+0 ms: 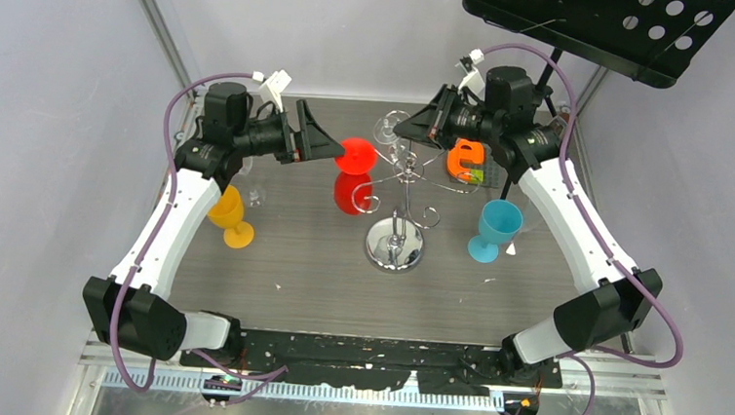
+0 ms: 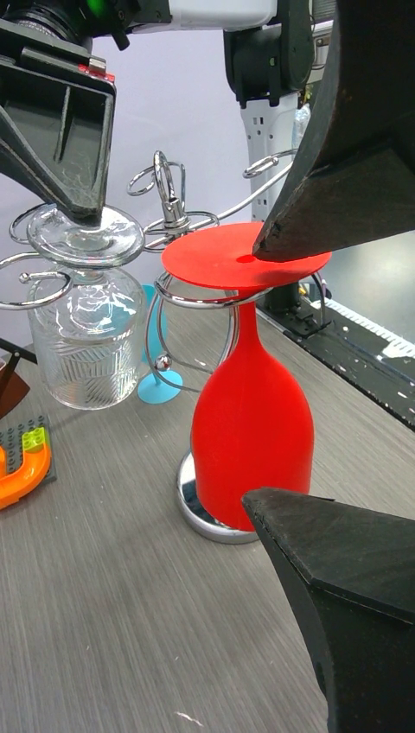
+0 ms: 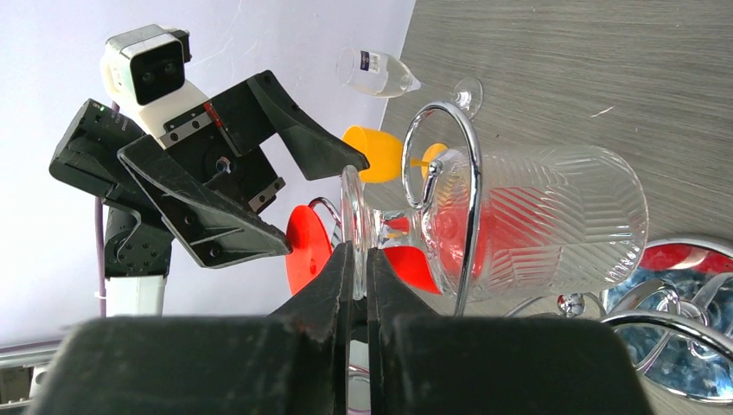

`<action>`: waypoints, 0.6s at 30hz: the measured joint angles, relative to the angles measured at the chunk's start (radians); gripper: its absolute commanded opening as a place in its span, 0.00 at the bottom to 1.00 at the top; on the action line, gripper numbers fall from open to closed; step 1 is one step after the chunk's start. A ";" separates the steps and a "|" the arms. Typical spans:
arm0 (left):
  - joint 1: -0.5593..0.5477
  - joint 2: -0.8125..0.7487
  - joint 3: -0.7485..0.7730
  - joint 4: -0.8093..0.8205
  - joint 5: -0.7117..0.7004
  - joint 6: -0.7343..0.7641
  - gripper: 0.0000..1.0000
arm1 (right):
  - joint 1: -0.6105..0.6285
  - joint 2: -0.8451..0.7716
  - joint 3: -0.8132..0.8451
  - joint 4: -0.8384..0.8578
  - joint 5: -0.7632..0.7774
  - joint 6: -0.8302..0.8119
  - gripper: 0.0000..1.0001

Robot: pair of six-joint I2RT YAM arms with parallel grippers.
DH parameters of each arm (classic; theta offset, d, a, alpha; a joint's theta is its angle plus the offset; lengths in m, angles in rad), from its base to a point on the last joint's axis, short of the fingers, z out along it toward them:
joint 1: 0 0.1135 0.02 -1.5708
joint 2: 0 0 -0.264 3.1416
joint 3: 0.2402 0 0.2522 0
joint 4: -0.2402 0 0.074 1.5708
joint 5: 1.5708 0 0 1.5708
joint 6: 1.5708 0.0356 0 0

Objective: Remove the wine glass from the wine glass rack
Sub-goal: Pick up the wine glass from the wine rack.

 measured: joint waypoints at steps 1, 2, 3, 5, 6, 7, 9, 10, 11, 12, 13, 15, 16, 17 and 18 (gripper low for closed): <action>0.000 0.000 0.000 0.000 0.000 0.001 1.00 | 0.001 0.002 0.000 0.000 -0.002 0.002 0.06; 0.000 0.000 0.000 0.000 0.000 0.001 1.00 | 0.002 0.002 0.000 0.000 -0.004 0.002 0.06; 0.000 0.000 0.000 0.000 0.000 0.002 1.00 | 0.004 0.002 0.001 0.001 -0.005 0.004 0.06; 0.000 0.000 0.000 0.000 0.000 0.002 1.00 | 0.005 0.002 0.004 0.000 -0.007 0.006 0.06; 0.000 0.000 0.000 0.000 0.000 0.002 0.99 | 0.005 0.002 0.004 0.000 -0.008 0.007 0.06; 0.000 0.000 0.000 0.000 0.000 0.002 1.00 | 0.005 0.002 0.005 0.000 -0.008 0.009 0.06; 0.000 0.000 0.000 0.000 0.000 0.002 1.00 | 0.006 0.007 0.011 -0.002 -0.008 0.012 0.06; 0.000 0.000 0.000 0.000 0.000 0.002 1.00 | 0.007 0.011 0.016 -0.005 -0.008 0.013 0.06; 0.000 0.000 0.000 0.000 0.000 0.002 0.99 | 0.011 0.018 0.025 -0.012 -0.008 0.013 0.06; 0.000 0.000 0.000 0.000 0.000 0.002 1.00 | 0.013 0.027 0.036 -0.018 -0.009 0.013 0.06; 0.000 0.000 0.000 0.000 0.000 0.002 1.00 | 0.015 0.035 0.046 -0.024 -0.008 0.013 0.06; 0.000 0.000 0.000 0.000 0.000 0.002 0.99 | 0.021 0.062 0.075 -0.031 -0.010 0.013 0.06; 0.000 0.000 0.000 0.000 0.000 0.002 1.00 | 0.025 0.075 0.088 -0.031 -0.010 0.013 0.06; 0.000 0.000 0.000 0.000 0.000 0.002 1.00 | 0.028 0.087 0.098 -0.031 -0.010 0.013 0.06; 0.000 0.000 0.000 0.000 0.000 0.002 1.00 | 0.032 0.098 0.111 -0.031 -0.010 0.013 0.06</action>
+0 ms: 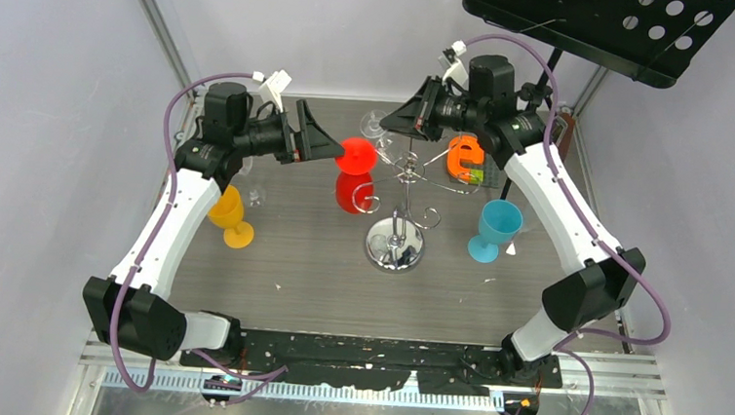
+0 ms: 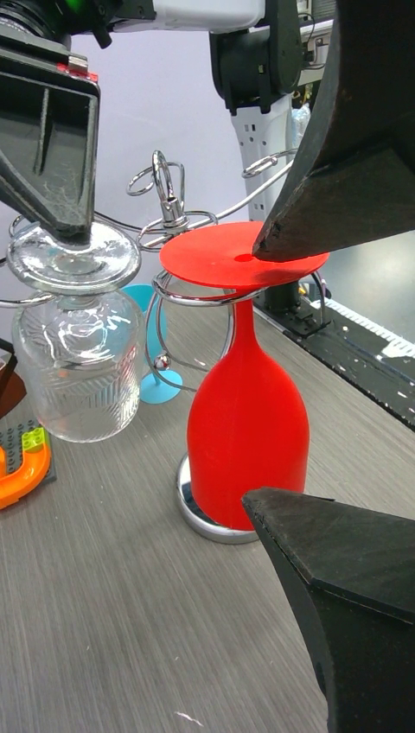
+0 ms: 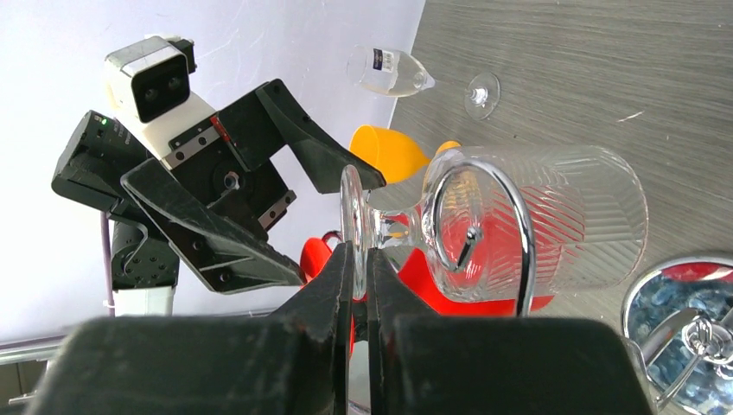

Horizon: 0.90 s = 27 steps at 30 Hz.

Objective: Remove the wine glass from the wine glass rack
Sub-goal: Pick up the wine glass from the wine rack.

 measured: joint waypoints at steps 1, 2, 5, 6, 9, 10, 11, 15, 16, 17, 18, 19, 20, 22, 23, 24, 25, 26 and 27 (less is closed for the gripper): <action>0.000 0.000 0.000 0.000 0.000 0.000 1.00 | 0.004 0.014 0.015 0.001 0.001 0.000 0.06; 0.000 0.000 0.000 0.000 0.000 0.001 1.00 | 0.006 0.025 0.028 0.002 0.001 0.000 0.06; 0.000 0.000 0.000 -0.002 0.000 0.002 1.00 | 0.008 0.044 0.047 0.005 0.003 0.000 0.06; 0.000 0.000 0.000 -0.003 0.001 0.003 1.00 | 0.008 0.048 0.051 0.007 0.005 0.000 0.06; 0.000 0.000 0.000 -0.007 0.001 0.004 1.00 | 0.008 0.055 0.062 0.012 0.020 0.001 0.06; 0.000 0.000 0.000 -0.007 0.001 0.004 1.00 | 0.008 0.055 0.062 0.015 0.026 0.003 0.06; 0.000 0.000 0.000 -0.008 0.001 0.005 1.00 | 0.008 0.056 0.063 0.019 0.030 0.005 0.06; 0.000 0.000 0.000 -0.021 0.001 0.013 1.00 | 0.008 0.068 0.066 0.053 0.050 0.026 0.06; 0.000 0.000 0.000 -0.027 0.001 0.017 1.00 | 0.008 0.072 0.066 0.067 0.058 0.031 0.06; 0.000 0.000 0.000 -0.032 0.001 0.021 1.00 | 0.008 0.074 0.067 0.079 0.066 0.034 0.06; 0.000 -0.001 0.001 -0.037 0.001 0.024 1.00 | 0.008 0.078 0.068 0.092 0.073 0.039 0.06; 0.000 -0.002 0.002 -0.042 0.000 0.026 1.00 | 0.008 0.081 0.068 0.107 0.080 0.043 0.06; 0.000 -0.004 0.002 -0.047 -0.001 0.027 1.00 | 0.008 0.085 0.070 0.121 0.086 0.048 0.06; 0.001 -0.014 0.002 -0.054 -0.009 0.031 1.00 | 0.008 0.096 0.081 0.142 0.097 0.051 0.06; 0.001 -0.019 0.002 -0.055 -0.013 0.031 1.00 | 0.008 0.103 0.088 0.156 0.101 0.052 0.06; 0.002 -0.027 0.002 -0.057 -0.019 0.031 1.00 | 0.008 0.109 0.098 0.169 0.104 0.053 0.06; 0.003 -0.037 0.003 -0.060 -0.026 0.032 1.00 | 0.008 0.114 0.107 0.183 0.106 0.051 0.06; 0.004 -0.049 0.003 -0.063 -0.032 0.032 1.00 | 0.008 0.118 0.116 0.197 0.107 0.051 0.06; 0.006 -0.061 0.006 -0.066 -0.037 0.034 0.99 | 0.008 0.119 0.124 0.209 0.108 0.051 0.06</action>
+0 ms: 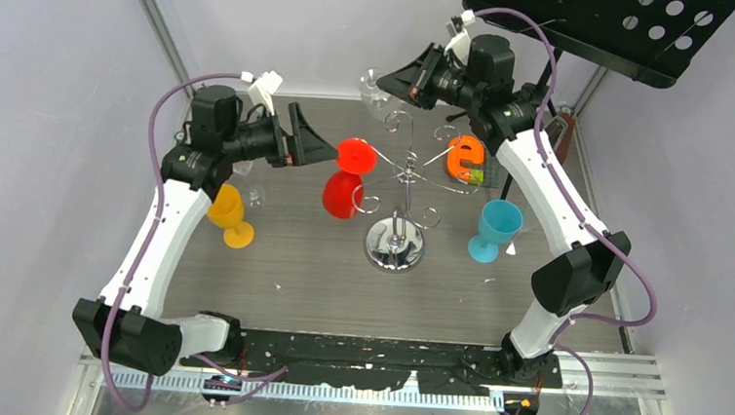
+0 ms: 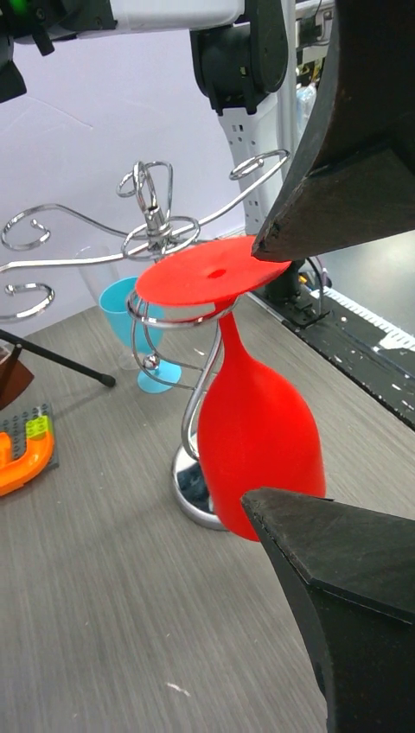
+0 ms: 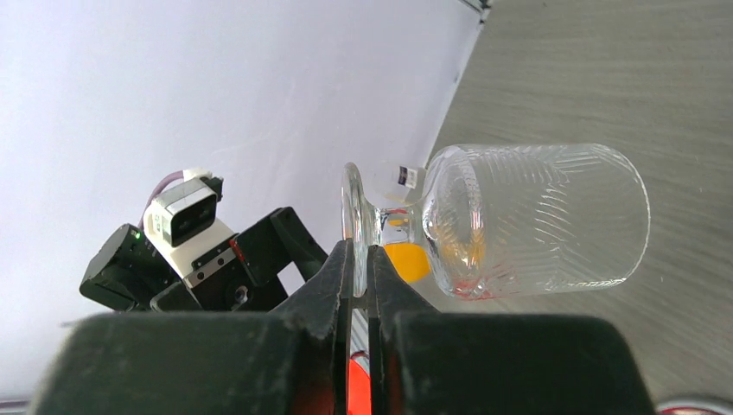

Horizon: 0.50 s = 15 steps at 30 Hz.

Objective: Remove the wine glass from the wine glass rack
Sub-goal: Pick up the wine glass from the wine rack.

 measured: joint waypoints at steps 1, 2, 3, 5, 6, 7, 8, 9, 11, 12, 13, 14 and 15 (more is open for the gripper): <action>0.002 -0.010 0.002 -0.003 -0.005 0.001 1.00 | 0.000 0.000 0.006 0.008 0.000 0.000 0.06; 0.004 -0.023 0.008 -0.007 -0.011 0.003 1.00 | 0.000 0.000 0.014 0.021 -0.001 -0.002 0.06; 0.007 -0.034 0.017 -0.012 -0.018 0.005 1.00 | 0.000 0.000 0.021 0.032 -0.002 -0.004 0.06; 0.012 -0.052 0.036 -0.016 -0.028 0.010 1.00 | 0.000 0.000 0.027 0.063 -0.007 -0.010 0.06; 0.014 -0.064 0.048 -0.017 -0.035 0.011 1.00 | 0.000 0.000 0.028 0.076 -0.009 -0.016 0.06; 0.015 -0.071 0.056 -0.018 -0.037 0.012 1.00 | 0.000 -0.001 0.028 0.083 -0.013 -0.024 0.06; 0.016 -0.080 0.066 -0.021 -0.041 0.012 1.00 | 0.000 -0.002 0.028 0.090 -0.016 -0.031 0.06; 0.016 -0.086 0.072 -0.022 -0.042 0.011 1.00 | 0.000 -0.003 0.028 0.097 -0.022 -0.041 0.06; 0.017 -0.101 0.080 -0.024 -0.043 0.009 0.99 | 0.000 -0.011 0.026 0.106 -0.035 -0.064 0.06; 0.016 -0.108 0.081 -0.026 -0.043 0.007 1.00 | 0.000 -0.019 0.020 0.112 -0.040 -0.074 0.06; 0.017 -0.115 0.081 -0.029 -0.043 0.004 0.99 | 0.000 -0.034 0.009 0.115 -0.046 -0.087 0.06; 0.016 -0.121 0.081 -0.032 -0.043 -0.001 0.99 | 0.000 -0.053 -0.006 0.116 -0.052 -0.100 0.06; 0.017 -0.126 0.081 -0.036 -0.043 -0.005 1.00 | 0.001 -0.079 -0.025 0.119 -0.058 -0.115 0.06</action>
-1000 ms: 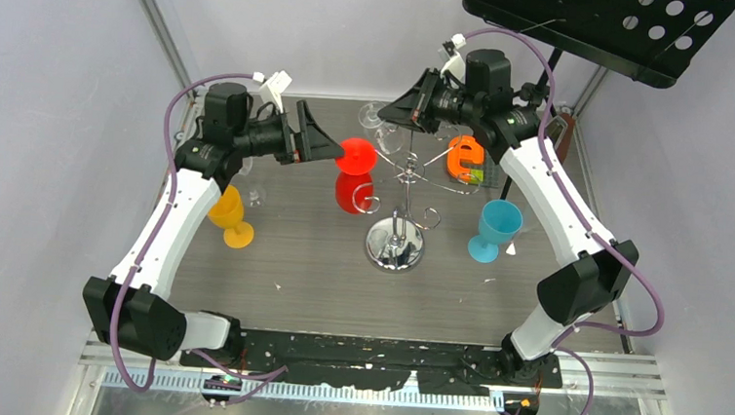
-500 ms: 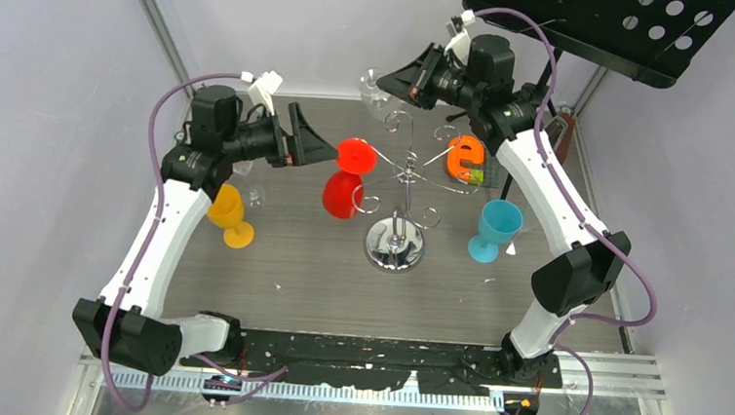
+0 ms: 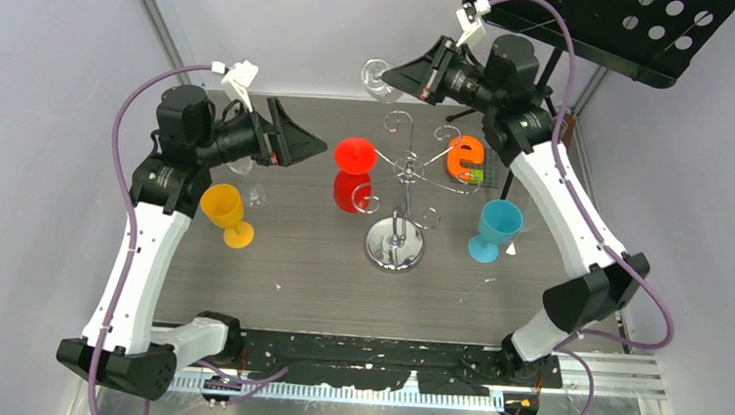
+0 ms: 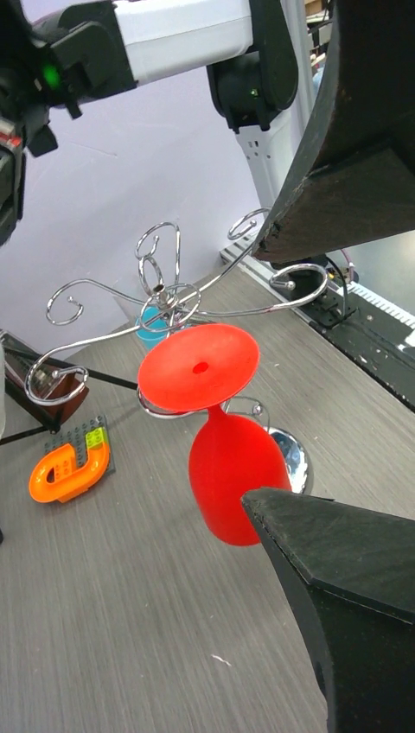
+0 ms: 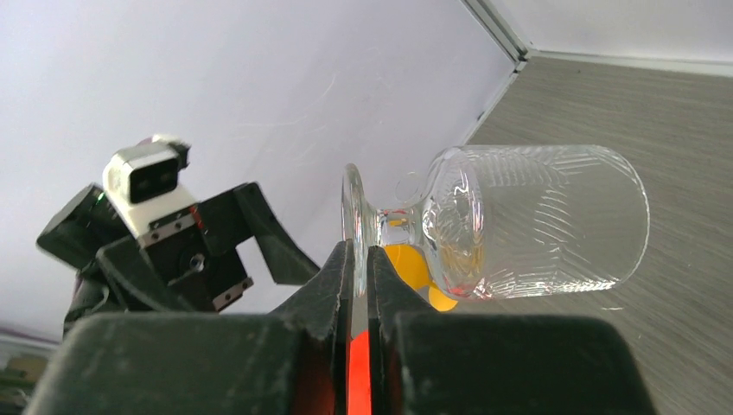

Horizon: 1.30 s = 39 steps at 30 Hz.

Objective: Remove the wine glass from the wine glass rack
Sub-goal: Pick up the wine glass from the wine rack, then place the wine glass at the center of the board.

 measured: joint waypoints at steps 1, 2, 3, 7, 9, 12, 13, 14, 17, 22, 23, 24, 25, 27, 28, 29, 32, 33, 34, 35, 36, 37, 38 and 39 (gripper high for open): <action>0.000 -0.006 0.000 -0.005 0.000 -0.004 1.00 | 0.001 -0.027 -0.018 0.003 -0.008 -0.016 0.06; 0.000 -0.011 0.000 -0.009 0.000 -0.005 1.00 | 0.003 -0.057 -0.034 0.003 -0.013 -0.032 0.06; 0.000 -0.018 0.000 -0.013 0.001 -0.008 0.99 | 0.005 -0.081 -0.045 0.002 -0.019 -0.048 0.06; 0.000 -0.055 0.000 -0.022 0.004 -0.018 0.99 | 0.029 -0.196 -0.072 0.002 -0.042 -0.136 0.06; 0.000 -0.084 -0.001 -0.029 0.009 -0.029 1.00 | 0.049 -0.240 -0.072 0.002 -0.056 -0.177 0.06; 0.000 -0.131 -0.003 -0.035 0.019 -0.039 0.99 | 0.089 -0.299 -0.072 0.000 -0.081 -0.243 0.06; 0.000 -0.150 -0.006 -0.036 0.024 -0.043 1.00 | 0.103 -0.312 -0.071 -0.005 -0.088 -0.268 0.06; 0.000 -0.170 -0.010 -0.036 0.031 -0.052 1.00 | 0.119 -0.323 -0.071 -0.013 -0.092 -0.292 0.06; 0.000 -0.226 -0.026 -0.038 0.047 -0.072 1.00 | 0.171 -0.346 -0.071 -0.050 -0.097 -0.368 0.06; 0.000 -0.312 -0.086 -0.032 0.074 -0.137 1.00 | 0.276 -0.366 -0.073 -0.136 -0.084 -0.499 0.06; 0.000 -0.328 -0.101 -0.031 0.082 -0.151 1.00 | 0.296 -0.372 -0.077 -0.149 -0.081 -0.521 0.06; 0.000 -0.348 -0.116 -0.029 0.089 -0.169 1.00 | 0.324 -0.384 -0.090 -0.160 -0.073 -0.552 0.06; 0.000 -0.367 -0.132 -0.025 0.093 -0.190 1.00 | 0.350 -0.397 -0.105 -0.169 -0.067 -0.578 0.06; 0.000 -0.409 -0.162 -0.011 0.101 -0.230 1.00 | 0.395 -0.429 -0.140 -0.183 -0.052 -0.620 0.06; 0.000 -0.428 -0.177 0.000 0.105 -0.251 1.00 | 0.418 -0.449 -0.163 -0.190 -0.045 -0.641 0.06; 0.000 -0.447 -0.195 0.016 0.108 -0.276 1.00 | 0.437 -0.469 -0.181 -0.198 -0.038 -0.658 0.06; 0.000 -0.501 -0.253 0.074 0.117 -0.357 1.00 | 0.487 -0.522 -0.232 -0.208 -0.016 -0.702 0.06; 0.000 -0.520 -0.277 0.095 0.117 -0.388 1.00 | 0.503 -0.542 -0.256 -0.204 -0.007 -0.718 0.06; 0.000 -0.537 -0.301 0.113 0.118 -0.420 1.00 | 0.518 -0.563 -0.280 -0.203 0.003 -0.734 0.06; 0.000 -0.548 -0.317 0.124 0.118 -0.439 0.99 | 0.530 -0.579 -0.301 -0.202 0.010 -0.747 0.06; 0.000 -0.560 -0.337 0.137 0.118 -0.468 1.00 | 0.546 -0.599 -0.328 -0.197 0.023 -0.765 0.06; 0.000 -0.569 -0.351 0.150 0.118 -0.489 1.00 | 0.562 -0.614 -0.355 -0.195 0.035 -0.781 0.06; 0.000 -0.578 -0.369 0.163 0.119 -0.513 1.00 | 0.576 -0.626 -0.377 -0.192 0.047 -0.797 0.06; 0.000 -0.588 -0.386 0.177 0.121 -0.538 1.00 | 0.597 -0.642 -0.411 -0.182 0.065 -0.818 0.06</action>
